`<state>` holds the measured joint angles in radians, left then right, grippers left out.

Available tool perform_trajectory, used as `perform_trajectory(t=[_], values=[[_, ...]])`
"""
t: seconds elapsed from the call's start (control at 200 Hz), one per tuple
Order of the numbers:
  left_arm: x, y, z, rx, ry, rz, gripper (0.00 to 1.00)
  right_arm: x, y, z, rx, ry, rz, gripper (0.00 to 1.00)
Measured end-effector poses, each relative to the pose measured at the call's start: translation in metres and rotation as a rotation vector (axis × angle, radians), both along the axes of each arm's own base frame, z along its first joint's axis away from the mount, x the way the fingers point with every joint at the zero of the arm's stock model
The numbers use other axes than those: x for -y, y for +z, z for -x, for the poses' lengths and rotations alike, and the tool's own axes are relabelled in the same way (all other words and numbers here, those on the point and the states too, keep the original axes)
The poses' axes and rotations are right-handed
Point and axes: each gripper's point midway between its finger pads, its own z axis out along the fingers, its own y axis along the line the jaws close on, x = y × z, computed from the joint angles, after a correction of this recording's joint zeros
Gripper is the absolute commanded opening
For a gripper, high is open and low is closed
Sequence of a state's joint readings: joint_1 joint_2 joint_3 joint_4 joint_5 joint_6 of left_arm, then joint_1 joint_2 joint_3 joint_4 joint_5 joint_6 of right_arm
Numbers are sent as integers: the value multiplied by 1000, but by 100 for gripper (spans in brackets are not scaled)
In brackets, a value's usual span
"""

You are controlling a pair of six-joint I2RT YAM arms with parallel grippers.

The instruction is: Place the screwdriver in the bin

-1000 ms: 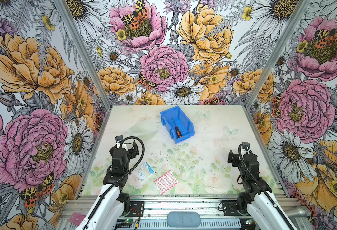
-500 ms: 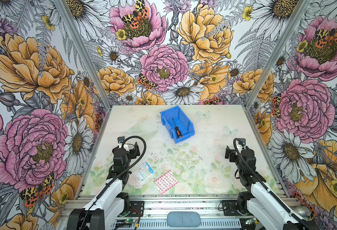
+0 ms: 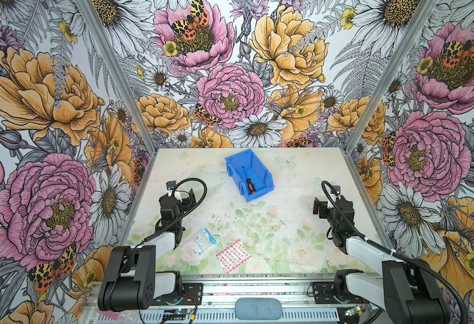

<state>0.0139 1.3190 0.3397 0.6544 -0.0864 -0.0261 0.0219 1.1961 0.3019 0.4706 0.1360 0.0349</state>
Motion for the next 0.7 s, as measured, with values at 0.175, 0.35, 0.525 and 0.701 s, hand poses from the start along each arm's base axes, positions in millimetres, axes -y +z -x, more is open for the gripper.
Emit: perform_trajectory(t=[0.175, 0.35, 0.525, 0.701], values=[[0, -3, -19, 12, -12, 1, 99, -3, 2, -28, 18, 34, -14, 99], [0, -21, -26, -2, -19, 0, 99, -11, 9, -53, 30, 85, -35, 99], [2, -17, -28, 28, -27, 1, 99, -10, 4, -55, 84, 91, -51, 99], [3, -13, -29, 42, -29, -3, 99, 0, -18, -49, 43, 62, -73, 100]])
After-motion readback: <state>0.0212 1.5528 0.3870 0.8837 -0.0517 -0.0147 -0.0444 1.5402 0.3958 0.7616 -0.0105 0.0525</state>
